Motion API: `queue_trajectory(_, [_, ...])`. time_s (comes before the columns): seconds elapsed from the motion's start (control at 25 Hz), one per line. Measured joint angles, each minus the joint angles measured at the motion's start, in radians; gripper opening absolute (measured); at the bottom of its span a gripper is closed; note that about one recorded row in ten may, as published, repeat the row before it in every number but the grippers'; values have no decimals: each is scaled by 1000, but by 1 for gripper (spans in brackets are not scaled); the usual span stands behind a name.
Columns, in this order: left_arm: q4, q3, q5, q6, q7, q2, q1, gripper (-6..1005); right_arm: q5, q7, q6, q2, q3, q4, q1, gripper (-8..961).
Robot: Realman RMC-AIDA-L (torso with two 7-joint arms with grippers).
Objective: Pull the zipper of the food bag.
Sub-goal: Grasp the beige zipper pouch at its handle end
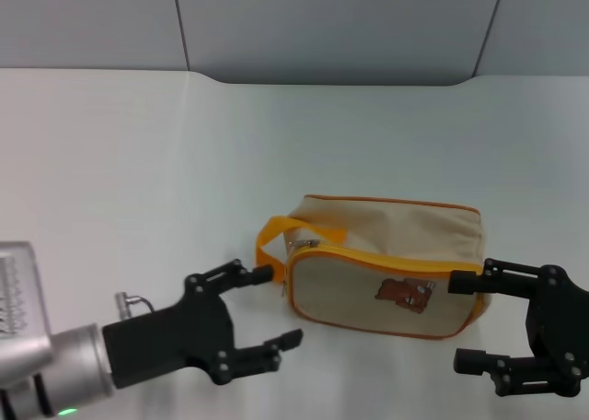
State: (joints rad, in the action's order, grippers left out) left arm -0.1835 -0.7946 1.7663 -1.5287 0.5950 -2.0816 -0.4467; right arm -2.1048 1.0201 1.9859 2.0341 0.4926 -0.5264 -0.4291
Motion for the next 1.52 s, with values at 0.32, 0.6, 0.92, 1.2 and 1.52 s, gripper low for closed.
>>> queue_trajectory(0.32, [222, 165, -41, 122, -257, 0, -50, 801, 0, 0, 0, 4, 1, -4, -2, 803])
queue_trajectory(0.6, [174, 158, -7, 99, -175, 4, -35, 798, 0, 0, 0, 4, 6, -4, 0, 803])
queue_trajectory(0.92, [51, 132, 48, -9, 29, 13, -9, 795, -1, 0, -7, 3, 8, -4, 1, 803])
queue_trajectory(1.2, [-118, 63, 116, -172, 205, 15, 24, 793, -4, -1, -12, 3, 9, -4, -2, 803])
queue_trajectory(1.52, [16, 103, 99, 85, 81, 0, -19, 790, -2, -2, -10, 3, 0, -9, -5, 803])
